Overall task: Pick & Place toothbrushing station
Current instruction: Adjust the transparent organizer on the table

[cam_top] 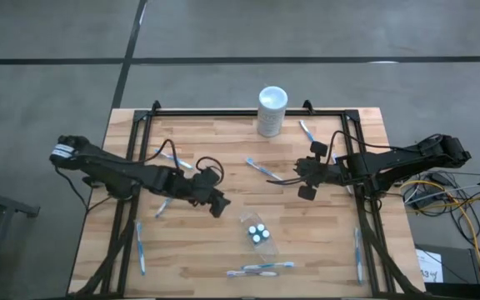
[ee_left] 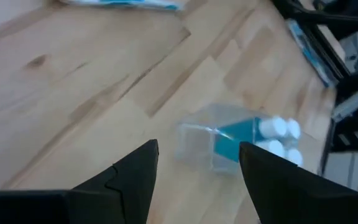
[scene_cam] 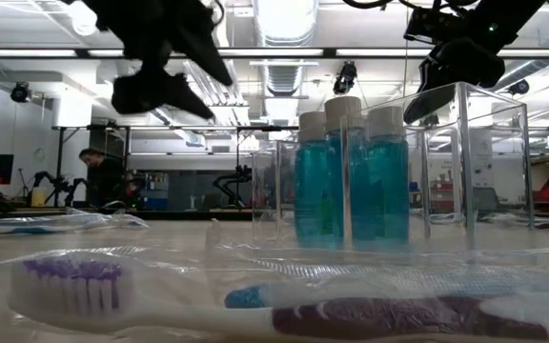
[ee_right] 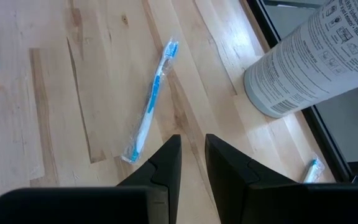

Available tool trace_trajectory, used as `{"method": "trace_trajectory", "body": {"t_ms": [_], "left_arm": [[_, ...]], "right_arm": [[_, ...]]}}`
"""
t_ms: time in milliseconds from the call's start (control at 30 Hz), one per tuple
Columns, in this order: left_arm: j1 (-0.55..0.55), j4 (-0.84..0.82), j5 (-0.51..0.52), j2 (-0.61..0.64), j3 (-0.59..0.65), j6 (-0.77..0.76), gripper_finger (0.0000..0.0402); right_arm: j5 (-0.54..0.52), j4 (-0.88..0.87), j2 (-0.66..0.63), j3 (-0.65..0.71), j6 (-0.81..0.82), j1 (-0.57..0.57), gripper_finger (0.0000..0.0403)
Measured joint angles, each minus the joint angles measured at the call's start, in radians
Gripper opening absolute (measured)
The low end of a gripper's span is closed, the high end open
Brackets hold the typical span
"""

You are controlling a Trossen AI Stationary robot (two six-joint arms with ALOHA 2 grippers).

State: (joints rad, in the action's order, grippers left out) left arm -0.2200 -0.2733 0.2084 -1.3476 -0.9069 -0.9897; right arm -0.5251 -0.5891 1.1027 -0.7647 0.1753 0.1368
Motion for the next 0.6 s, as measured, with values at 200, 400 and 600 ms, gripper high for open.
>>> {"method": "trace_trajectory", "body": {"t_ms": [200,400,600], "left_arm": [[0.026,0.046,-0.014,0.000,0.046,0.029,0.0230],[0.020,0.044,-0.009,0.011,0.040,0.075,0.0230],[-0.002,-0.001,0.178,0.090,0.041,0.126,0.0230]], "right_arm": [[0.000,0.000,0.000,0.000,0.000,0.000,0.0068],[0.000,0.000,0.000,0.000,0.000,0.000,0.0068],[0.000,0.001,0.000,0.000,-0.002,0.000,0.0068]]}}
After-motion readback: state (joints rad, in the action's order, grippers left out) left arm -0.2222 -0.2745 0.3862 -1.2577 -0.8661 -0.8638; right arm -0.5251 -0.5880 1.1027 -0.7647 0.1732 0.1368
